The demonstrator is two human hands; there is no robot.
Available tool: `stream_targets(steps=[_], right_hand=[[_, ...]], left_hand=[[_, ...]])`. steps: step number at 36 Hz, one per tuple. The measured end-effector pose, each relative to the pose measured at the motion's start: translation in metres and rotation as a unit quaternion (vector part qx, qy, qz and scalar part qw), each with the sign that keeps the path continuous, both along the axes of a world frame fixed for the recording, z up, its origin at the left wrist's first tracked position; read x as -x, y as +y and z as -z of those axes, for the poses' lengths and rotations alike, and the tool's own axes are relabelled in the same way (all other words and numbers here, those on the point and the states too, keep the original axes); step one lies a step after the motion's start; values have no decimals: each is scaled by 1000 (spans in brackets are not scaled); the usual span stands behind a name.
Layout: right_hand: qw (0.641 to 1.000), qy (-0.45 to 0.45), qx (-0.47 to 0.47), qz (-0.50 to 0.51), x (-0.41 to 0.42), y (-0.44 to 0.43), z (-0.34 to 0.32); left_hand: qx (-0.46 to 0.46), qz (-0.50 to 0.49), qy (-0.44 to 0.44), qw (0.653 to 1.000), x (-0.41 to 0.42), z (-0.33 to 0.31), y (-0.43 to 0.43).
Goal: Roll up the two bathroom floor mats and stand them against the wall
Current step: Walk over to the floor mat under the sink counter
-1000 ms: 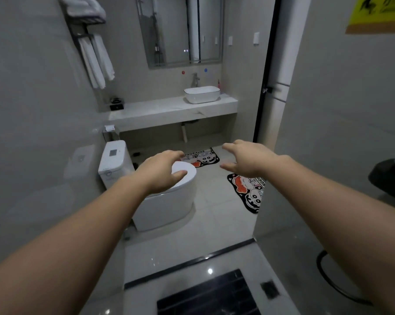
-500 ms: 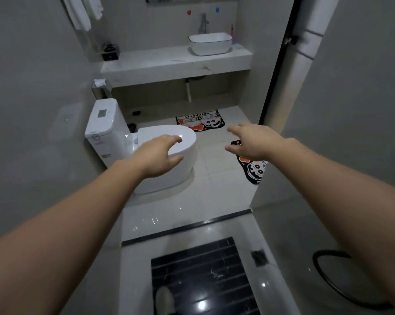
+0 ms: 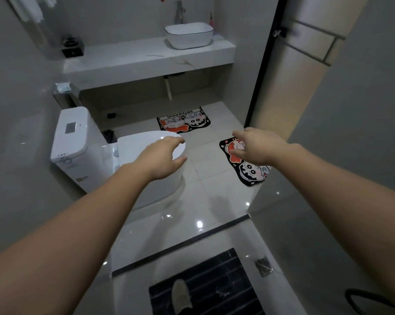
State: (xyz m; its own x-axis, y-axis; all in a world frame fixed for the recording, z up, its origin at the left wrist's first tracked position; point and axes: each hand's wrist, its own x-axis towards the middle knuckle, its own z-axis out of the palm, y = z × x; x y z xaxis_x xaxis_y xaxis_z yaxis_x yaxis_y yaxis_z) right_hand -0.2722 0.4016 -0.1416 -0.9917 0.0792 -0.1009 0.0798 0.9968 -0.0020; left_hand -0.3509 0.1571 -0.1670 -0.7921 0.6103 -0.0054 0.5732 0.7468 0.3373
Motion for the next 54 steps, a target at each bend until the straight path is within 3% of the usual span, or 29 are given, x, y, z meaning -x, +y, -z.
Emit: stream_targets(steps=[12, 21, 42, 54], right_hand=[[995, 2, 59, 75, 82, -4, 19], [995, -2, 70, 70, 124, 13, 31], [996, -16, 83, 11, 276, 149, 55], [993, -36, 107, 19, 338, 190, 64]], left_hand=[[14, 6, -1, 1000, 108, 19, -10], [10, -7, -22, 1000, 147, 31, 9], [24, -82, -30, 996, 250, 44, 158], [4, -93, -54, 994, 309, 52, 202]])
